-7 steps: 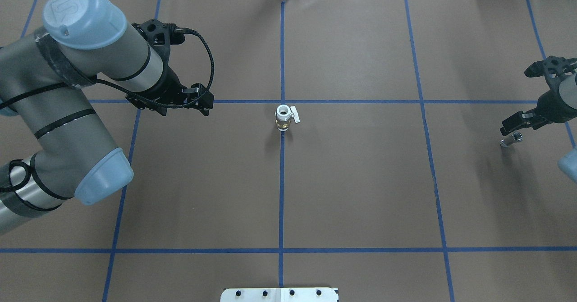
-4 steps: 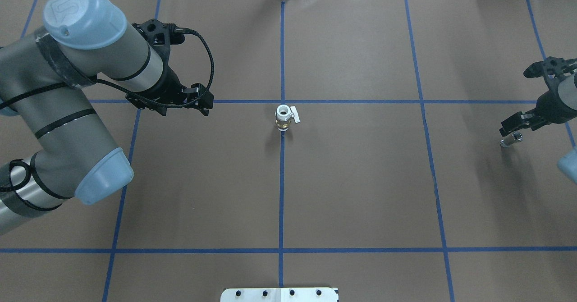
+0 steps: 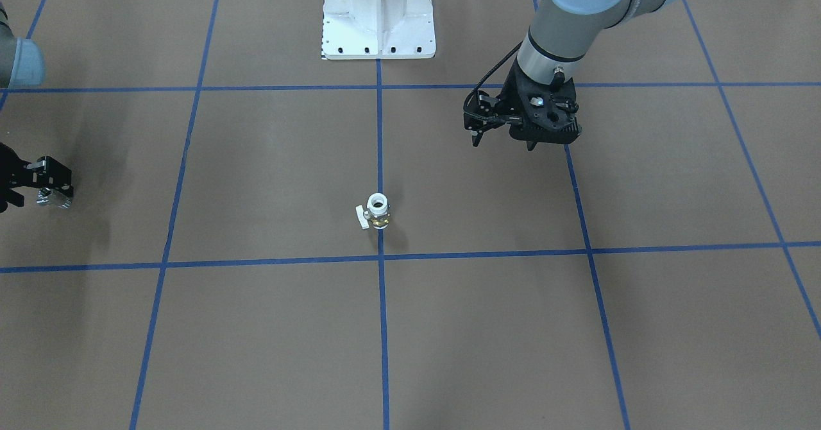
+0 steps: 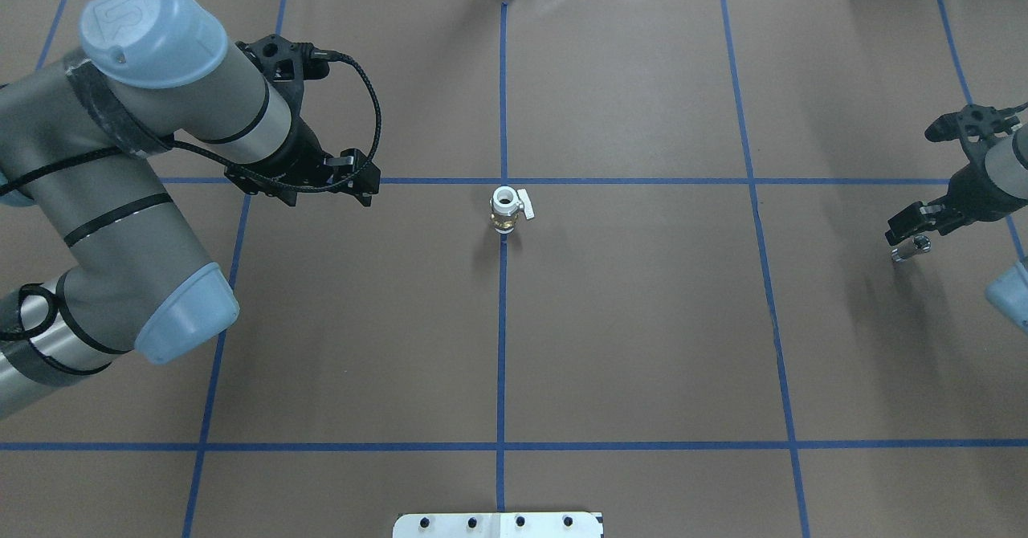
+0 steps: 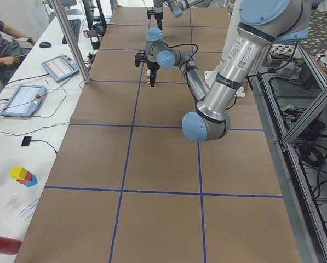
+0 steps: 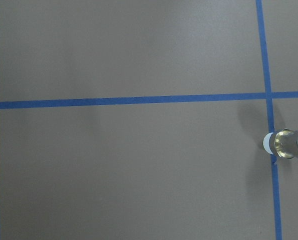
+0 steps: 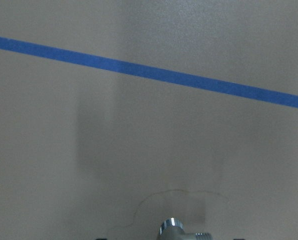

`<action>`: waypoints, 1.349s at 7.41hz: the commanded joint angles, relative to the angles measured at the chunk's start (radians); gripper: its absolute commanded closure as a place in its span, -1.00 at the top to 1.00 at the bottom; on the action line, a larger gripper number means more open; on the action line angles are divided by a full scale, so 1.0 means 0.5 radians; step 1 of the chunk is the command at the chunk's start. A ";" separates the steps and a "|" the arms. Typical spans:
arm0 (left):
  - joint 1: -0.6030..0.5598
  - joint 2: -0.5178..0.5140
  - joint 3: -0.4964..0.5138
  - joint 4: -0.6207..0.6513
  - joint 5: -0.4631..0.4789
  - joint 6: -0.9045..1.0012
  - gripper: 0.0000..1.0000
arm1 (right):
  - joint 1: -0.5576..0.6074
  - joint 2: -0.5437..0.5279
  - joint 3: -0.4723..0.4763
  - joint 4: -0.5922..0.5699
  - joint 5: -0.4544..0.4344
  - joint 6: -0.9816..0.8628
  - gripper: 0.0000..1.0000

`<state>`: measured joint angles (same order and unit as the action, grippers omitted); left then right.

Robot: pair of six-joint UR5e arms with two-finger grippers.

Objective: Assemble PPR valve and pipe with both arms
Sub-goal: 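Grasp the chrome elbow with the right gripper while the left arm draws back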

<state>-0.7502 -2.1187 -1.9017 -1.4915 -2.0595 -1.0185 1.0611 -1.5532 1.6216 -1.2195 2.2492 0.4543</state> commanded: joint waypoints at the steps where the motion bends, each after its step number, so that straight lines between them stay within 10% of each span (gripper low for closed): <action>1: 0.000 0.001 0.002 0.001 0.002 0.000 0.98 | -0.002 -0.005 0.000 -0.003 0.005 0.000 0.59; 3: -0.003 0.004 -0.007 0.001 -0.001 0.000 0.98 | -0.002 -0.017 -0.006 -0.003 0.005 0.000 0.31; 6: -0.003 0.004 -0.016 0.016 -0.001 0.000 0.98 | -0.002 -0.020 -0.028 0.000 0.060 0.000 -0.82; 10: -0.021 0.013 -0.050 0.019 -0.001 0.003 0.98 | -0.002 0.251 0.040 -0.125 0.156 0.346 -1.00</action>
<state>-0.7562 -2.1156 -1.9184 -1.4820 -2.0601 -1.0183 1.0599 -1.5097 1.6337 -1.2410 2.3223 0.5061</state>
